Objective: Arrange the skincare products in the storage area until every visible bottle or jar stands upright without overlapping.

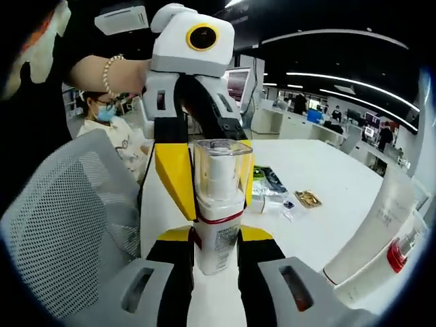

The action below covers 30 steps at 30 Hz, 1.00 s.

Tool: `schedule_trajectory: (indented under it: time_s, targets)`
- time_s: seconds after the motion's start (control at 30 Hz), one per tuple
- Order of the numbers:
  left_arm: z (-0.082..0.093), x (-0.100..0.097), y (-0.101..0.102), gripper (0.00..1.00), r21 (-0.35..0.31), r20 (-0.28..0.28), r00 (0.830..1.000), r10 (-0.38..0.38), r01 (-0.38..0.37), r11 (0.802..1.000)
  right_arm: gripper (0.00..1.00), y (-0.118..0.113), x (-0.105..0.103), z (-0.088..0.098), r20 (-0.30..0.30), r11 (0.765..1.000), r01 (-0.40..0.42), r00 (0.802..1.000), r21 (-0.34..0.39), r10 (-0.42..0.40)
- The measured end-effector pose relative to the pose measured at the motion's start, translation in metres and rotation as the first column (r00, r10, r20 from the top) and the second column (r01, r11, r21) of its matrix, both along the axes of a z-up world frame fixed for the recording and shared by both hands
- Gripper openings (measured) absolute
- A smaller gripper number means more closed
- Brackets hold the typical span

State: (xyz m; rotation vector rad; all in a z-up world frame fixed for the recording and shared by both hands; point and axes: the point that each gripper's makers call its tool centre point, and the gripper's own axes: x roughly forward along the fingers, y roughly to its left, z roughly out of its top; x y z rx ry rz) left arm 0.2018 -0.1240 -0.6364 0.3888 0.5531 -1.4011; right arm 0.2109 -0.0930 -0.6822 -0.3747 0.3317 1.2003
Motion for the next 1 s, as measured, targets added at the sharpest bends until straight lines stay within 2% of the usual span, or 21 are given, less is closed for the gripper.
schedule_trajectory:
  time_s: [0.23, 0.33, 0.7, 1.0]
  targets:
    - [-0.02, 0.004, -0.007, 0.14, 0.056, 0.001, 1.0, -0.029, 0.029, 0.998, 0.24, -0.009, 0.006, -0.021, -0.008, 1.0, 0.025, 1.0, 0.001, -0.025]
    - [-0.031, 0.005, -0.009, 0.14, 0.099, 0.008, 0.999, -0.047, 0.046, 0.994, 0.24, -0.011, 0.007, -0.031, -0.022, 1.0, 0.02, 1.0, -0.016, -0.021]
    - [-0.045, 0.007, -0.018, 0.14, 0.152, 0.016, 0.997, -0.075, 0.072, 0.986, 0.24, -0.018, 0.011, -0.046, -0.04, 0.999, 0.02, 0.999, -0.033, -0.022]
    - [-0.043, 0.008, -0.028, 0.14, 0.12, -0.005, 0.997, -0.082, 0.082, 0.989, 0.25, -0.026, 0.01, -0.059, -0.047, 0.995, -0.013, 0.999, -0.096, 0.009]
